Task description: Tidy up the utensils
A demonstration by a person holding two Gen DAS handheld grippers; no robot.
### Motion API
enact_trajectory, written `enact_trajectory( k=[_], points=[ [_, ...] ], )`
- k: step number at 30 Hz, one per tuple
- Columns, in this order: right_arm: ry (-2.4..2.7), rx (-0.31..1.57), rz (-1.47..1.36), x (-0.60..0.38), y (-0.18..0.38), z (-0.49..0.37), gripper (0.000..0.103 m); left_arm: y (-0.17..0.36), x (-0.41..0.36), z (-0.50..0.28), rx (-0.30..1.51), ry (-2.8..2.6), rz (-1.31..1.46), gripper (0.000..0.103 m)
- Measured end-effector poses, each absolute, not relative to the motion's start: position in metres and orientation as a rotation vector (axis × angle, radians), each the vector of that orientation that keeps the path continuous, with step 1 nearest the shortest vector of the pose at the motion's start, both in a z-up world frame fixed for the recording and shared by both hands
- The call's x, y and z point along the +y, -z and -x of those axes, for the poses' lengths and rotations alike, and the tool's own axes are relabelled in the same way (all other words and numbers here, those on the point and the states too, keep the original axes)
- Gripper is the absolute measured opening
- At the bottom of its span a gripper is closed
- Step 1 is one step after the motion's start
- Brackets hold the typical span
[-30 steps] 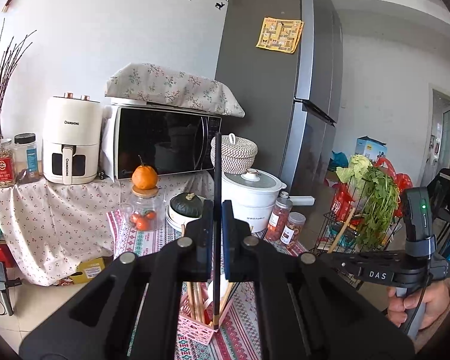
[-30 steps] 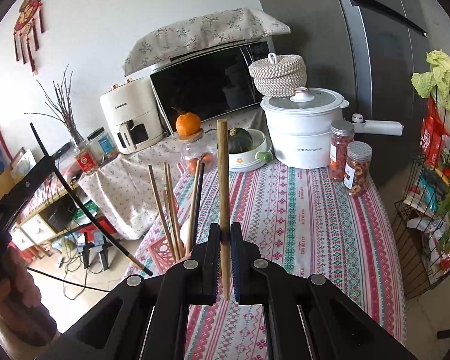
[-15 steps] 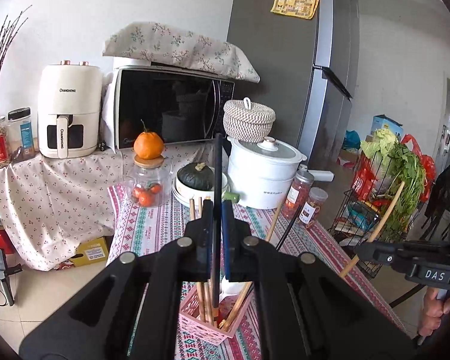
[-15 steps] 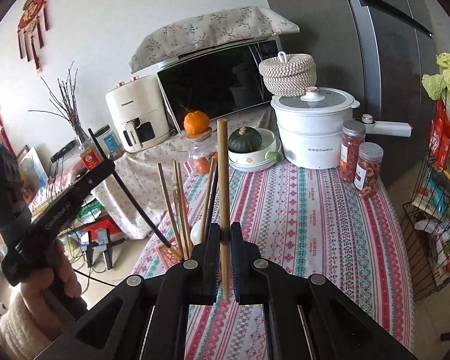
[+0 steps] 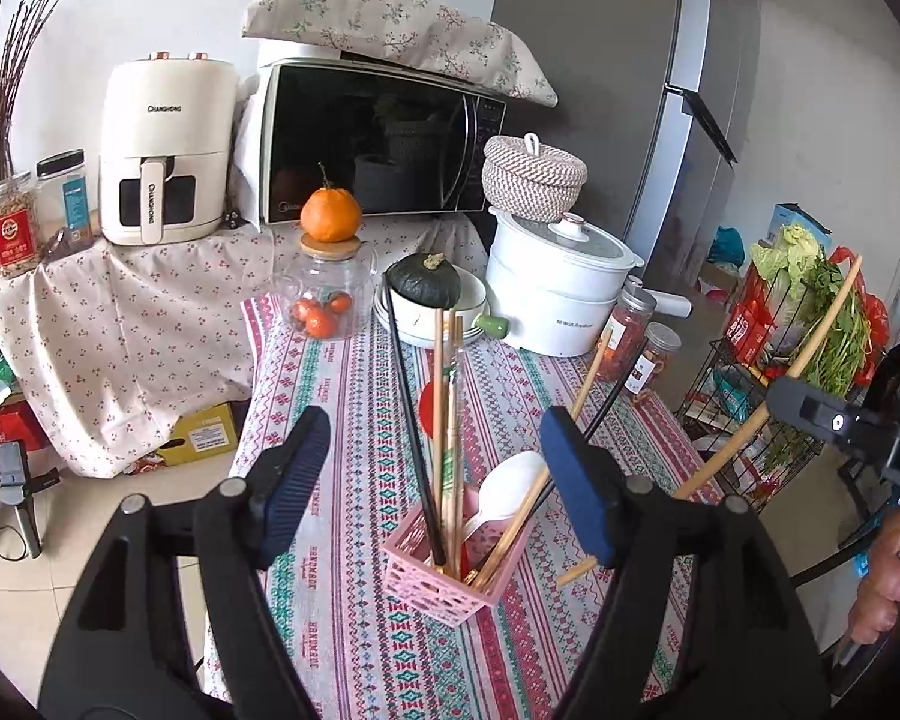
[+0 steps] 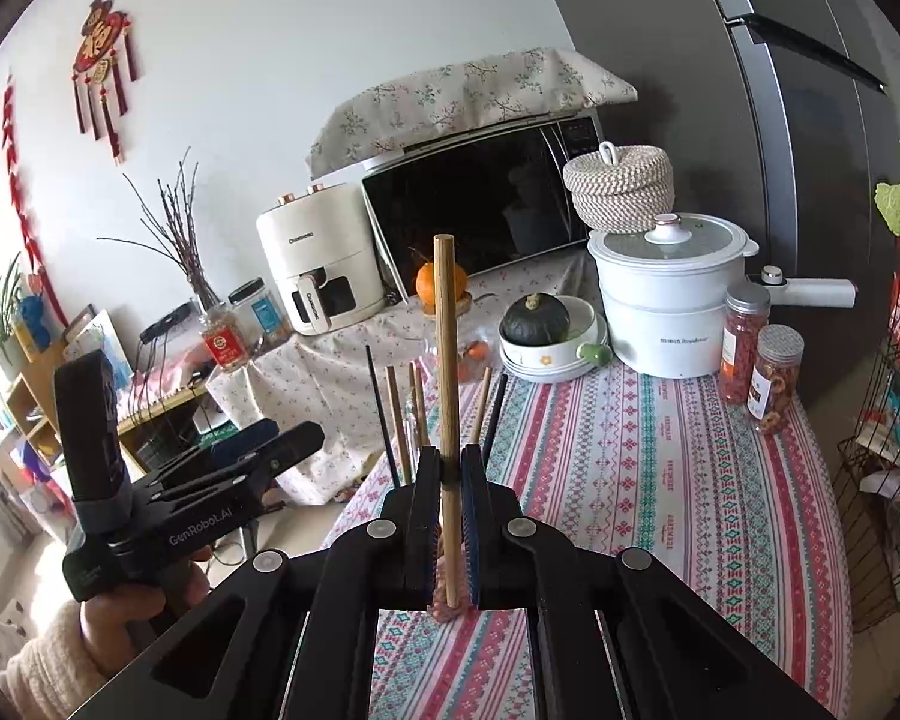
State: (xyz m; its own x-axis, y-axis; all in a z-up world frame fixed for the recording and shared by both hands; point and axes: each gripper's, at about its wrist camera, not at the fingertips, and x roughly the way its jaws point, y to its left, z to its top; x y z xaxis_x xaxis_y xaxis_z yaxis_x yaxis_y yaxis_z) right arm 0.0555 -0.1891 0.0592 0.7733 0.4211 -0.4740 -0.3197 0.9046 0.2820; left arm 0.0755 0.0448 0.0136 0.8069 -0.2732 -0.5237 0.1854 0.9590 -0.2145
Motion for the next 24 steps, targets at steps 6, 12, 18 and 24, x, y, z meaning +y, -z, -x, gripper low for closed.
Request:
enact_trajectory(
  k=[6, 12, 18, 24],
  points=[
    [-0.439, 0.513, -0.192, -0.175, -0.065, -0.063, 0.007, 0.010, 0.058, -0.072, 0.682, 0.225, 0.159, 0.080],
    [-0.445, 0.527, -0.155, -0.151, -0.051, -0.079, 0.007, 0.027, 0.063, -0.069, 0.751, 0.214, 0.139, 0.080],
    [-0.451, 0.596, -0.109, -0.131, -0.025, -0.098, 0.007, 0.029, 0.062, -0.071, 0.770, 0.216, 0.143, 0.081],
    [-0.465, 0.644, -0.143, -0.135, -0.009, -0.108, 0.029, 0.031, 0.054, -0.068, 0.784, 0.238, 0.122, 0.081]
  ],
)
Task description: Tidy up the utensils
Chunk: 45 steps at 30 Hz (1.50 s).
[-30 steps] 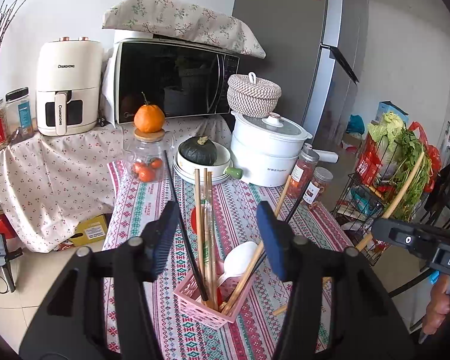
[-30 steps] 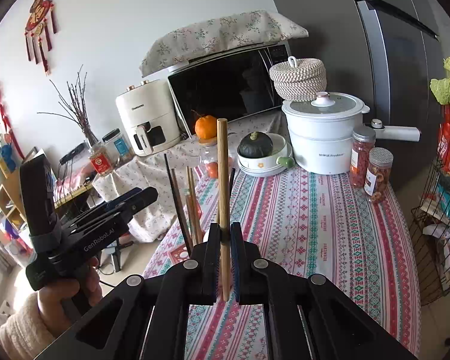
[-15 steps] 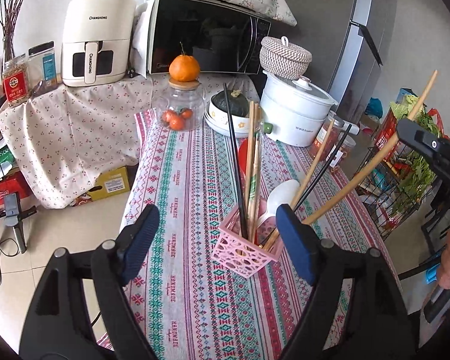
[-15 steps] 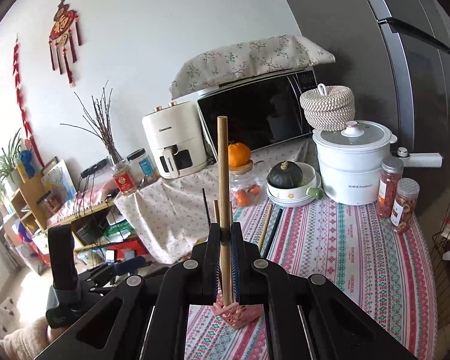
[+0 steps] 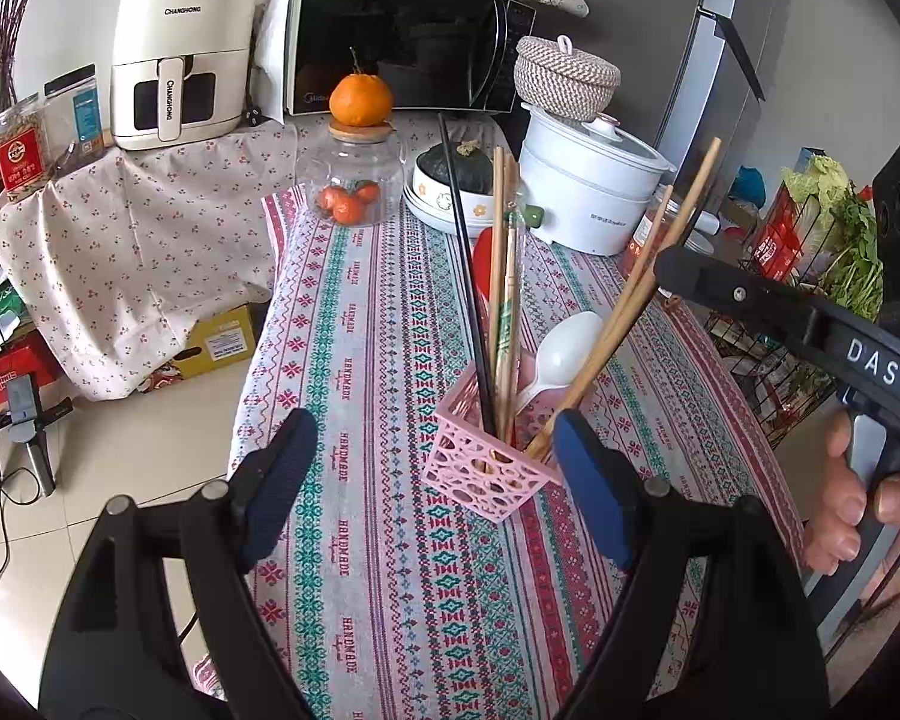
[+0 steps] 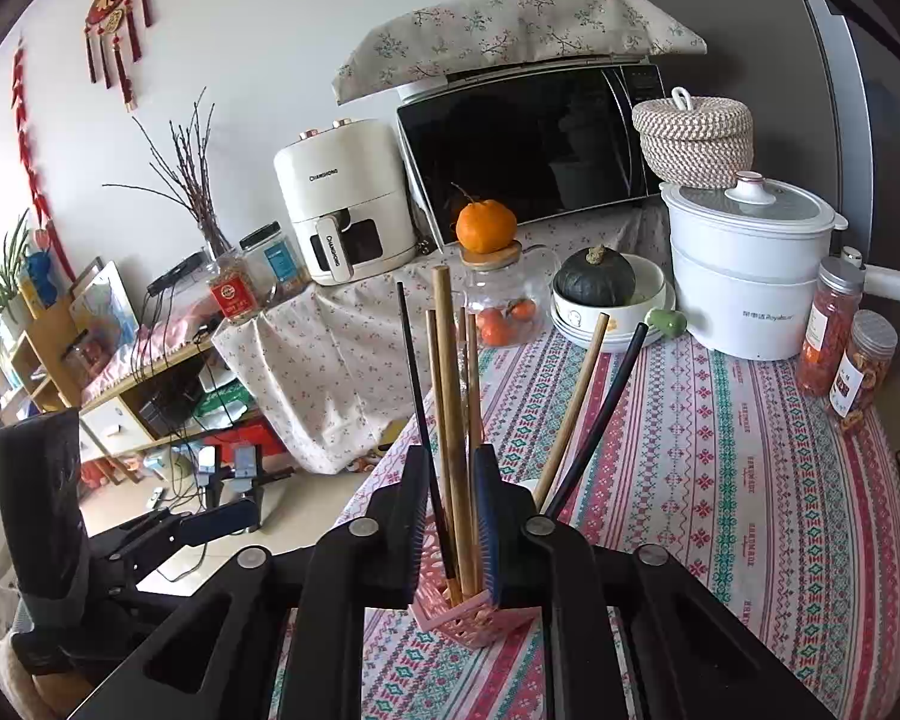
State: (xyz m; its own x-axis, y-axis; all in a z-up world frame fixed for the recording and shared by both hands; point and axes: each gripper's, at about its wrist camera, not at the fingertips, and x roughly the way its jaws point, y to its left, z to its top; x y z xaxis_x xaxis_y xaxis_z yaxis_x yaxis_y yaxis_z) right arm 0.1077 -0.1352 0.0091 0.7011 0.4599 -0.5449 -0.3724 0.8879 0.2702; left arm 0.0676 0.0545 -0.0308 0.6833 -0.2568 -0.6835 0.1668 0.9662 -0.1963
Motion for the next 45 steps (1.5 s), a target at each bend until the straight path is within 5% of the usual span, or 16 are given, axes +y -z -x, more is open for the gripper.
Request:
enact_trajectory(
  k=[1, 11, 16, 18, 45],
  points=[
    [-0.460, 0.629, -0.153, -0.139, -0.012, -0.105, 0.040, 0.031, 0.054, -0.067, 0.786, 0.239, 0.118, 0.081],
    [-0.356, 0.541, -0.189, -0.190, -0.044, -0.073, 0.074, 0.029, 0.038, -0.059, 0.806, 0.221, 0.105, 0.084],
    [-0.253, 0.551, -0.158, -0.211, -0.048, -0.055, 0.091, 0.019, 0.026, -0.043, 0.771, 0.157, 0.081, 0.103],
    [-0.201, 0.562, -0.150, -0.219, -0.046, -0.049, 0.103, 0.015, 0.019, -0.036, 0.752, 0.125, 0.051, 0.103],
    [-0.016, 0.622, 0.017, -0.219, -0.029, -0.023, 0.103, -0.006, -0.004, -0.011, 0.661, 0.062, 0.030, 0.103]
  ],
)
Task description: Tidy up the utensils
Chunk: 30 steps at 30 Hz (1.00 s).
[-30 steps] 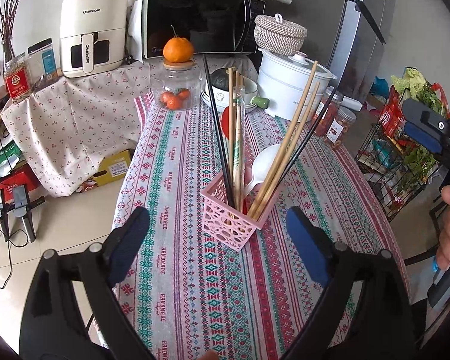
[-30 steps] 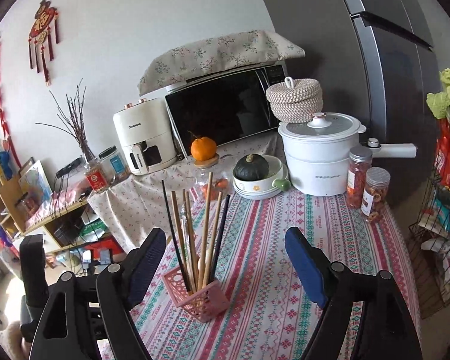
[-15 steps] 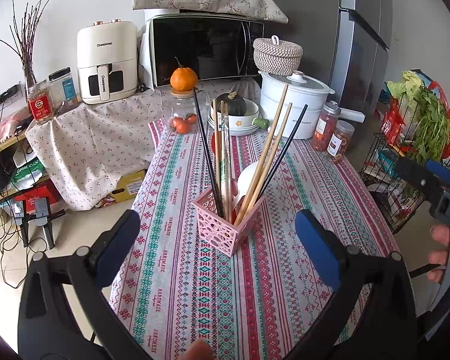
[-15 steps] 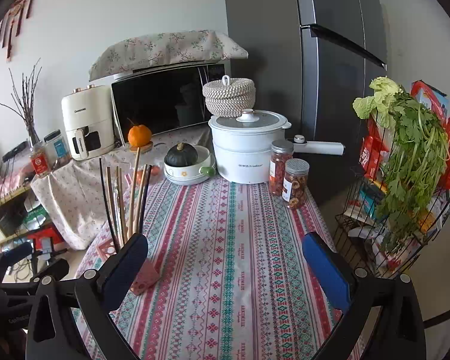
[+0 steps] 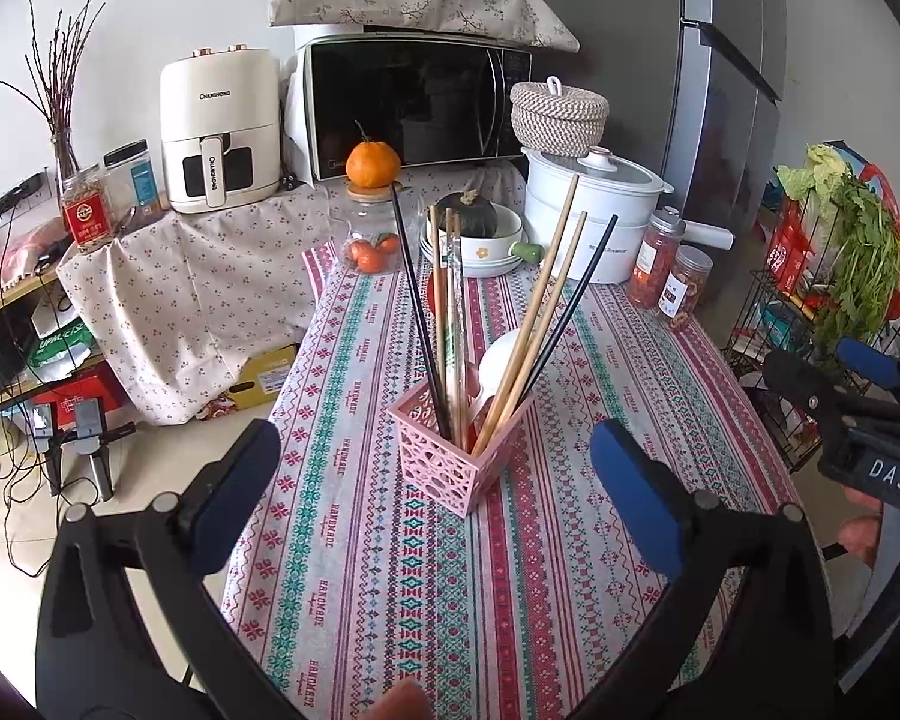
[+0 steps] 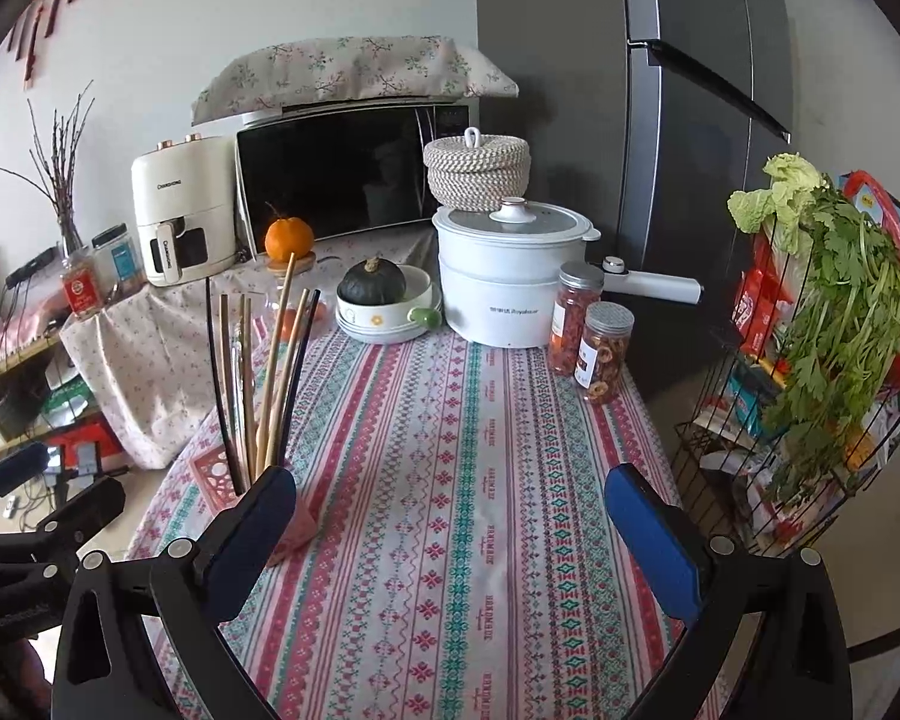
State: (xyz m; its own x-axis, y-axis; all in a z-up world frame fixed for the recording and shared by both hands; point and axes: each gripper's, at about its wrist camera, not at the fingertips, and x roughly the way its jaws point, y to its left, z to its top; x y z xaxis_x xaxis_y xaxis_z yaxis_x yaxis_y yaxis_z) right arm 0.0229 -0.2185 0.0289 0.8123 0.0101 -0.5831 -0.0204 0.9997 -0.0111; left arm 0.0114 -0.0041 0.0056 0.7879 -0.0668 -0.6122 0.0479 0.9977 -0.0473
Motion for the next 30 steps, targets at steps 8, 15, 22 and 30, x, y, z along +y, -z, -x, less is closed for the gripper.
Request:
enact_trajectory(
  k=[8, 15, 22, 30],
  points=[
    [-0.016, 0.634, 0.015, -0.2175, -0.0261, -0.0239, 0.103, -0.0056, -0.0041, -0.0117, 0.661, 0.062, 0.029, 0.103],
    [-0.009, 0.635, 0.012, -0.2177, -0.0229, -0.0245, 0.103, -0.0056, -0.0032, -0.0114, 0.661, 0.061, 0.029, 0.103],
    [-0.006, 0.638, 0.009, -0.2189, -0.0218, -0.0251, 0.103, -0.0051, -0.0027, -0.0121, 0.661, 0.059, 0.028, 0.103],
    [-0.001, 0.639, 0.000, -0.2207, -0.0229, -0.0240, 0.103, -0.0045, -0.0027, -0.0124, 0.660, 0.056, 0.018, 0.103]
  ],
)
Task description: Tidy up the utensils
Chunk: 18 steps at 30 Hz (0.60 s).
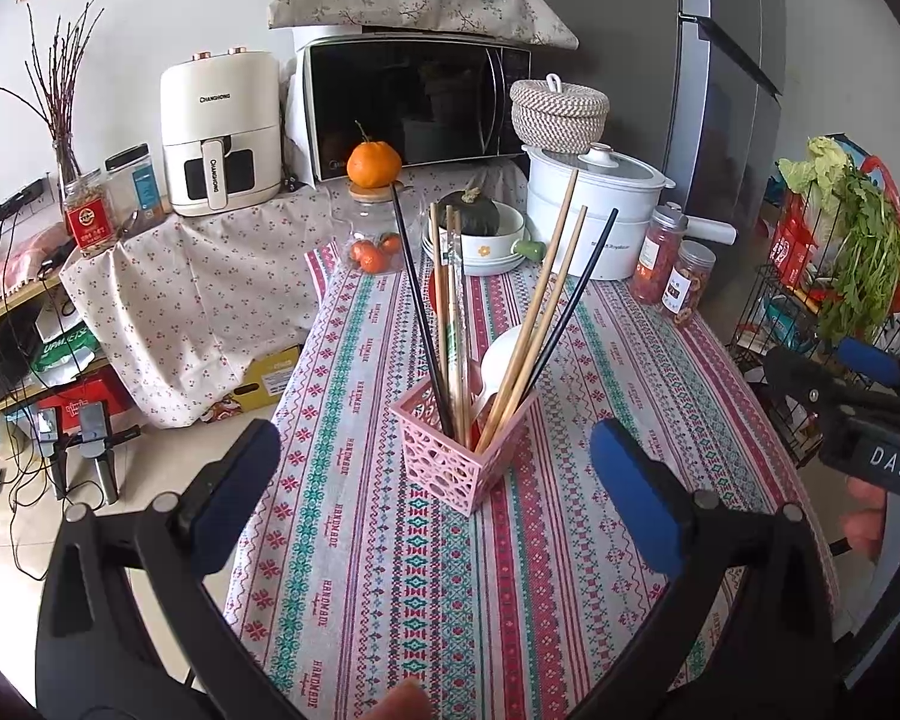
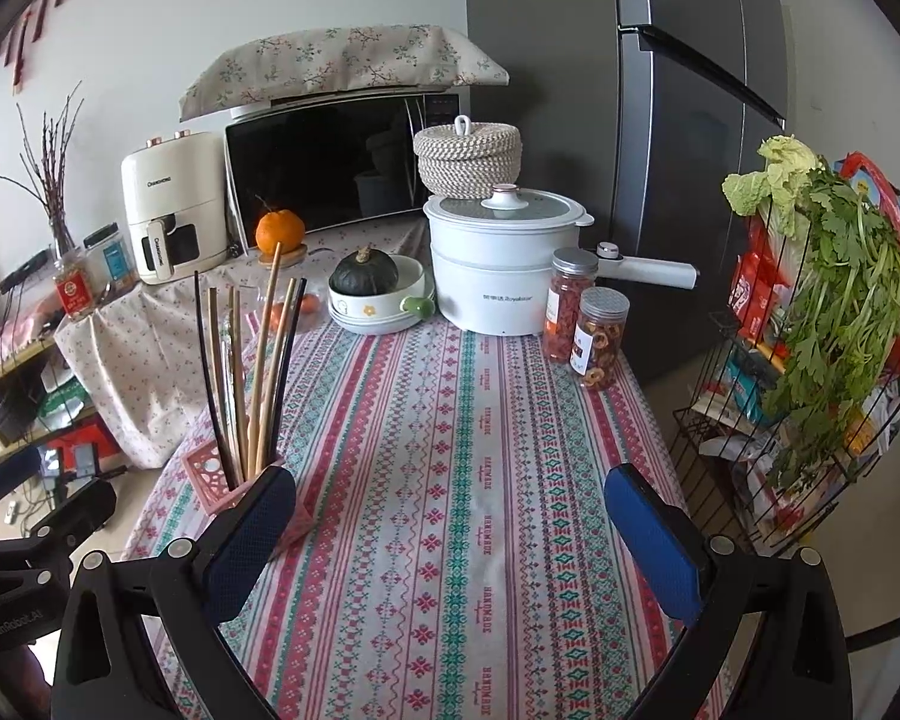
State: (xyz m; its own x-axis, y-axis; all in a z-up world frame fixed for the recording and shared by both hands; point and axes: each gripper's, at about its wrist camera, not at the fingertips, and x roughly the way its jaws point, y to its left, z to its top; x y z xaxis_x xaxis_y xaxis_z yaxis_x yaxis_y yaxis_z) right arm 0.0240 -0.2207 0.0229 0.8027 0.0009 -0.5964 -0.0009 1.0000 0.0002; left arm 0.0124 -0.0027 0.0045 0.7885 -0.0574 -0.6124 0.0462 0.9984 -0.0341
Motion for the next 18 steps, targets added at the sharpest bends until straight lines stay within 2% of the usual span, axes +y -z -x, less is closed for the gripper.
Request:
enact_trajectory(
  k=[18],
  points=[
    [0.000, 0.645, -0.003, -0.2217, -0.0212, -0.0245, 0.103, -0.0032, -0.0034, -0.0123, 0.665, 0.058, 0.018, 0.103]
  ],
)
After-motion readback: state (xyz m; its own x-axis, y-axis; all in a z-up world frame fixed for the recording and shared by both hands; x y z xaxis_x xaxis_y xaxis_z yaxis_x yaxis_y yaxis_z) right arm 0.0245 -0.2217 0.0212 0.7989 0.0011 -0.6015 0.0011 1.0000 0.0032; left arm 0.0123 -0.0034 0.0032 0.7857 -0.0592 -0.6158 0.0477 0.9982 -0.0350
